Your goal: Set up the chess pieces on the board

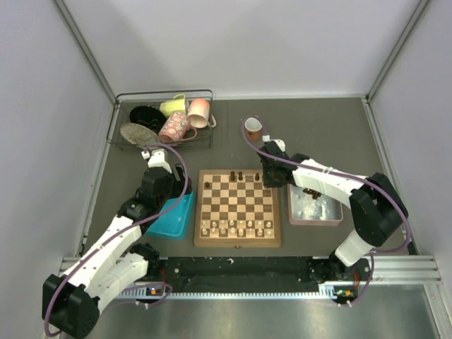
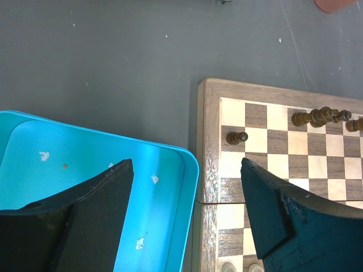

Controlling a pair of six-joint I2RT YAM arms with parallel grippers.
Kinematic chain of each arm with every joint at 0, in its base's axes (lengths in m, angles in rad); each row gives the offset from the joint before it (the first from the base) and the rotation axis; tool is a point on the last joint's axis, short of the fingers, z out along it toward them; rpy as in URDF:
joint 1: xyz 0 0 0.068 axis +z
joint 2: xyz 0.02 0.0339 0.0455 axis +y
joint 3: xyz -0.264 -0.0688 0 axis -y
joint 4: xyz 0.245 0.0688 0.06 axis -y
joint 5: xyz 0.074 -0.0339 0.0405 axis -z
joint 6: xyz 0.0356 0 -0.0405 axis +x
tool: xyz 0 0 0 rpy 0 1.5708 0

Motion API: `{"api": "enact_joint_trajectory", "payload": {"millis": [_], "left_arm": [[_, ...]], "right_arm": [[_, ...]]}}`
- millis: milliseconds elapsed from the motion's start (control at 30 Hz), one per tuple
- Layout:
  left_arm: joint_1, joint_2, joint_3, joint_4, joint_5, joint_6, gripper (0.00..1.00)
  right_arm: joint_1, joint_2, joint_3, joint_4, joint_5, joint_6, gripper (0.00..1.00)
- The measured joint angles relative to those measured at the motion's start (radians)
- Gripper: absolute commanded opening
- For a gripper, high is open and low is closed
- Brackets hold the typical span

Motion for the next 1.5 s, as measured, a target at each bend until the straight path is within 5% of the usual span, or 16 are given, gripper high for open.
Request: {"api": "enact_joint_trajectory", "payload": {"millis": [267,1500], "left_arm": [[0.000,0.000,0.000,0.000,0.000,0.001,0.82],[0.000,0.000,0.000,0.000,0.000,0.005,0.82]], "right_arm": [[-0.003,0.005,0.000,0.003,0.000,-0.006,0.30],[-0.003,0.015,0.013,0.040,-0.043,-0.007,0.31]]}}
